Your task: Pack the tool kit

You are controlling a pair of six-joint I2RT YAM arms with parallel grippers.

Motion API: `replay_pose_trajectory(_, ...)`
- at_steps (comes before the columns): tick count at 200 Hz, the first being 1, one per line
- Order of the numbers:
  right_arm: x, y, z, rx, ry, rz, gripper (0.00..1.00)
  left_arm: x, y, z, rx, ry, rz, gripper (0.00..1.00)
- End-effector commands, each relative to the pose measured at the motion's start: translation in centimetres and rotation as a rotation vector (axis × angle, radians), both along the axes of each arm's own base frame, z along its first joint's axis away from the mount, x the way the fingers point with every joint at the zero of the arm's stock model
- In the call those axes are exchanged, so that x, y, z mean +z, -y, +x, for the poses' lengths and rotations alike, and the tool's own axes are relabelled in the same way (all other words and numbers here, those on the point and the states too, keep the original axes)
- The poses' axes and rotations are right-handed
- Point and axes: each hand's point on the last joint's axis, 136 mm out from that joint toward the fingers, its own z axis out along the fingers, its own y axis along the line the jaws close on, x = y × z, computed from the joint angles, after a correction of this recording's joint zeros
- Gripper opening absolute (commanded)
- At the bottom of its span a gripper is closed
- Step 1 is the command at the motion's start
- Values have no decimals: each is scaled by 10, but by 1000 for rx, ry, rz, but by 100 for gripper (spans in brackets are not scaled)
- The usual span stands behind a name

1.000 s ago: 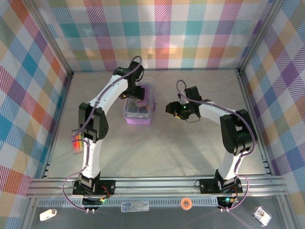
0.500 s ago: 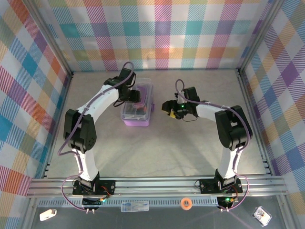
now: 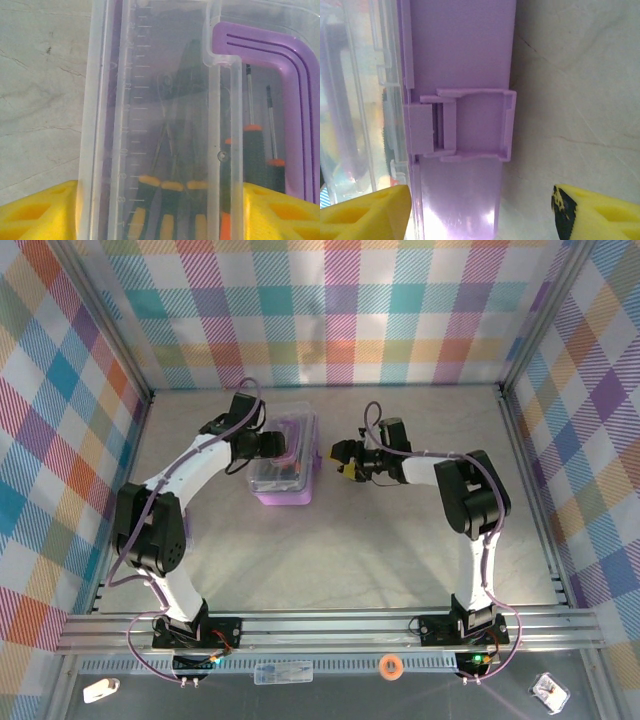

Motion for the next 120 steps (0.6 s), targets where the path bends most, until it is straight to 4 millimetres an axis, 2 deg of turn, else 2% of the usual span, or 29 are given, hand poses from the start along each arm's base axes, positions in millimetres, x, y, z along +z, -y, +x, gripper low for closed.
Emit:
replay_pose_trajectory(1, 11, -13, 11, 29, 27, 66, 76, -98, -20, -88, 59, -466, 35, 54)
replay_pose_trajectory(84, -11, -41, 20, 64, -34, 113, 78, -93, -22, -88, 62, -460, 18, 53)
replay_pose_trajectory(120, 0, -51, 15, 99, 8, 147, 78, -93, -19, -88, 58, -461, 0, 53)
